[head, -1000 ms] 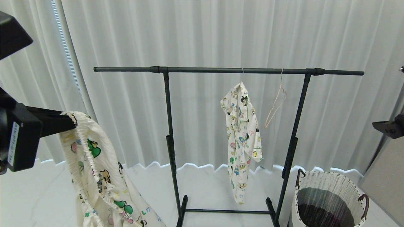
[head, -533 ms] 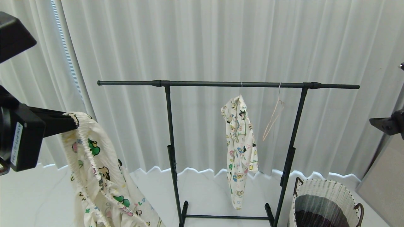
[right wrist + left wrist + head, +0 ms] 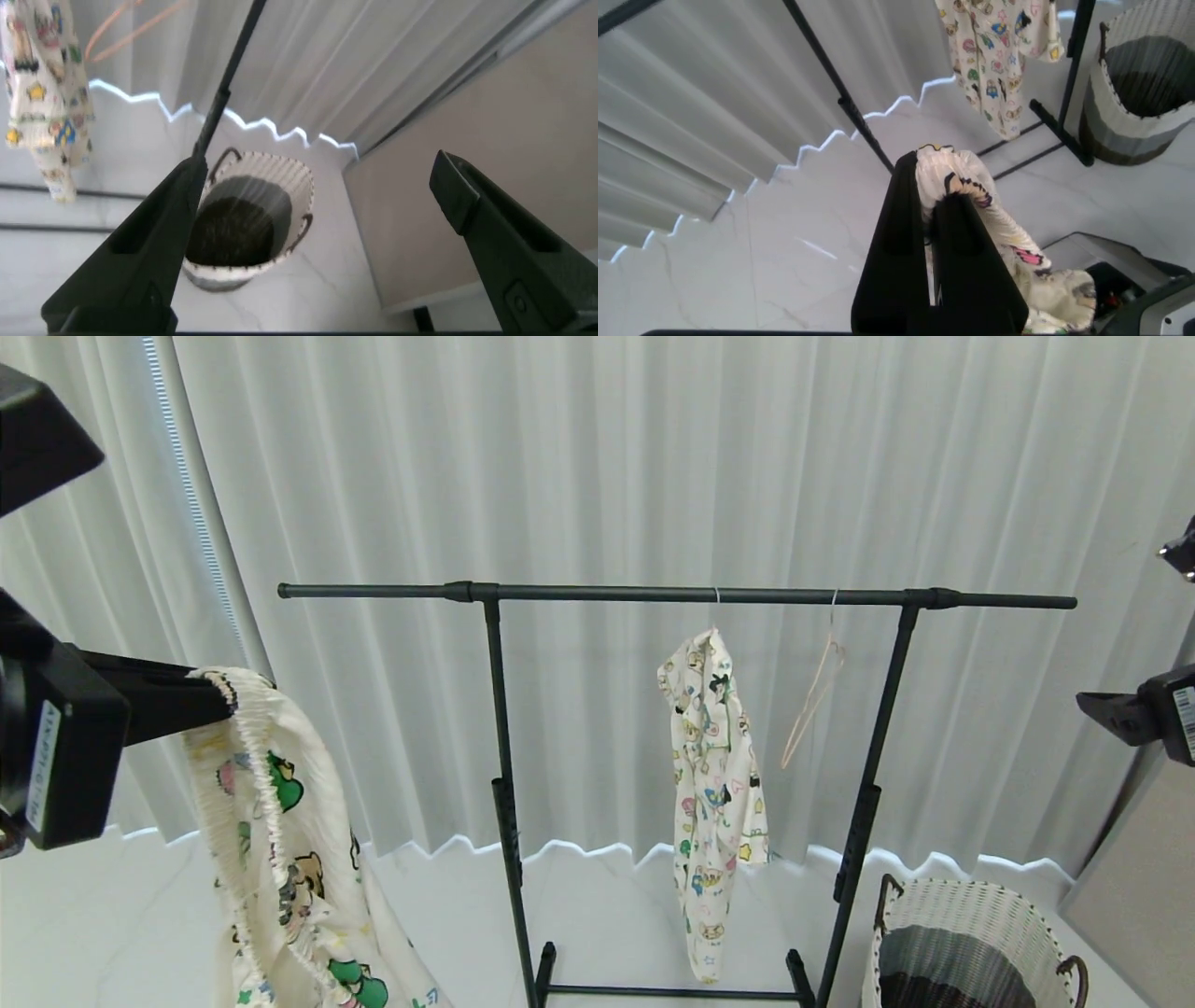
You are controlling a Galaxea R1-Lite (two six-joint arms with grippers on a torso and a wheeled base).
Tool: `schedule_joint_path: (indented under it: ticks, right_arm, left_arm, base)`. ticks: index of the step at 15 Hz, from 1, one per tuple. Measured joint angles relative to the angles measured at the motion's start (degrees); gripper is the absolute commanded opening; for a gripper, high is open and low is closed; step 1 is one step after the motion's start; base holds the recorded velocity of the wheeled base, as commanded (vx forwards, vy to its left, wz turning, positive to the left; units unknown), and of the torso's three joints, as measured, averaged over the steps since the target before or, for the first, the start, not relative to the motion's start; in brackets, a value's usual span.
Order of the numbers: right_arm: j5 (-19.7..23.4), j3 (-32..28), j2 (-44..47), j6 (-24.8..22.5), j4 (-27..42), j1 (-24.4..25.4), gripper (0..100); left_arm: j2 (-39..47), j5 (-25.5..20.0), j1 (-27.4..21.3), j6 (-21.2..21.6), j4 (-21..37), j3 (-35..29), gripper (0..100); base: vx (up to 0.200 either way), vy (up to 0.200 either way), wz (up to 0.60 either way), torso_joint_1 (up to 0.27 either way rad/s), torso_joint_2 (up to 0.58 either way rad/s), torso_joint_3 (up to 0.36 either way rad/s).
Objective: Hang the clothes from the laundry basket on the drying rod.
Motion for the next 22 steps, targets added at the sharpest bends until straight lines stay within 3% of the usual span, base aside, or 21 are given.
schedule_joint_path:
  ticks: [19,22]
  right_arm:
    - [0.16,5.41,-0.20,0.40,-2.29,0.00,100]
    - [1.43,7.29,-0.13,4.62,-3.21,-0.02,100]
  left_arm:
    - [0.05,0.00,0.05,-0.01,0.00,0.28,0]
    - [0.02,0.00,0.02,-0.09,0.00,0.48,0]
  base:
    - [0.189,0.000,0.00,0.003,0.00,0.003]
    - [0.000,0.000,0.00,0.000,0.00,0.000]
